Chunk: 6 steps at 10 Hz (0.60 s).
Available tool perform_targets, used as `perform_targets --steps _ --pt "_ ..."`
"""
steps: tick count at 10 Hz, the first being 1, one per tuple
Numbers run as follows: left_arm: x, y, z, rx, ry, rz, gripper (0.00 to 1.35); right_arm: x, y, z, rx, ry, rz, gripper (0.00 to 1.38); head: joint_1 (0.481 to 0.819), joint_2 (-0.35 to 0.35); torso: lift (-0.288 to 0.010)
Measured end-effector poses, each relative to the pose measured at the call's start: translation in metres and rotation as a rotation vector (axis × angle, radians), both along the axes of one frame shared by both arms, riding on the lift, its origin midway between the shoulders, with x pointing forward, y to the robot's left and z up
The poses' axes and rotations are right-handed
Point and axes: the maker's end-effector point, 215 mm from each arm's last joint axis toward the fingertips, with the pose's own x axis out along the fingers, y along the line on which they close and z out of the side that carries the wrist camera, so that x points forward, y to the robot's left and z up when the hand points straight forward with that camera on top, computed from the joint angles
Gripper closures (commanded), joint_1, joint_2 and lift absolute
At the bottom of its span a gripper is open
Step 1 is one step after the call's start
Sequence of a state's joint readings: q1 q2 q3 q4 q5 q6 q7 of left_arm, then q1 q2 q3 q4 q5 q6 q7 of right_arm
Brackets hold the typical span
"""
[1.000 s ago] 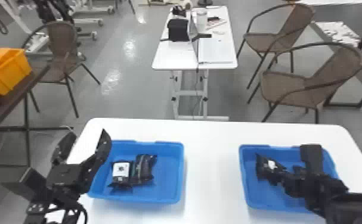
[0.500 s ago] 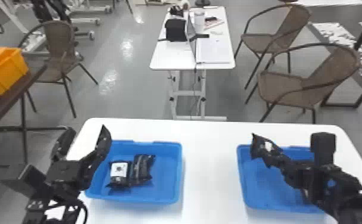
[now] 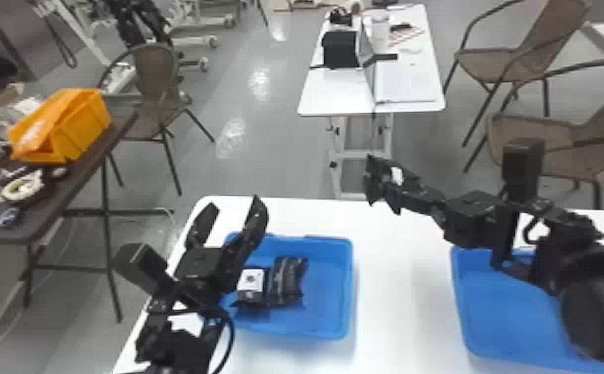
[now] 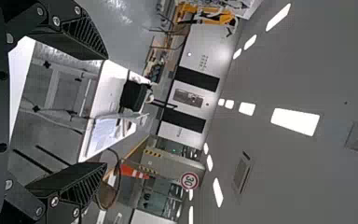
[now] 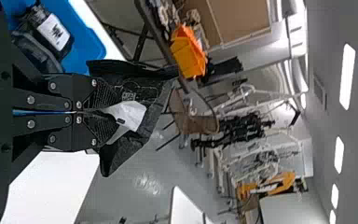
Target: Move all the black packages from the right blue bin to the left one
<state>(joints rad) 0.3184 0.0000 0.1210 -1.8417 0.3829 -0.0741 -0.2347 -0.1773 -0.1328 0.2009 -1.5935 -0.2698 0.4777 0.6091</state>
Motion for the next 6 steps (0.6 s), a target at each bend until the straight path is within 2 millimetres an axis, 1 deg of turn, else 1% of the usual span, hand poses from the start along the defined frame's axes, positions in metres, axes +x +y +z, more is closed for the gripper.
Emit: perform_targets --steps 1,2,3,4,5,6 --pt "0.009 -0.016 0.006 -0.047 0.003 -0.034 0.23 0.001 0.028 0.015 0.030 -0.023 0.057 1.13 0.695 0.240 0.000" --pt "0.017 -0.031 0.013 -0.075 0.004 -0.070 0.23 -0.001 0.050 0.025 0.043 -0.039 0.107 1.14 0.695 0.247 0.000" --pt "0.024 -0.042 0.022 -0.086 -0.001 -0.104 0.23 -0.004 0.069 0.028 0.050 -0.043 0.151 1.13 0.691 0.253 0.000" --pt "0.029 -0.051 0.029 -0.085 -0.008 -0.132 0.23 -0.010 0.083 0.027 0.060 -0.035 0.185 1.14 0.684 0.260 0.000" --pt "0.030 -0.055 0.030 -0.087 -0.007 -0.145 0.23 -0.014 0.094 0.025 0.062 -0.026 0.210 1.14 0.685 0.264 0.000" --pt "0.030 -0.057 0.029 -0.090 0.000 -0.150 0.23 -0.017 0.100 0.023 0.063 -0.020 0.226 1.14 0.687 0.271 0.000"
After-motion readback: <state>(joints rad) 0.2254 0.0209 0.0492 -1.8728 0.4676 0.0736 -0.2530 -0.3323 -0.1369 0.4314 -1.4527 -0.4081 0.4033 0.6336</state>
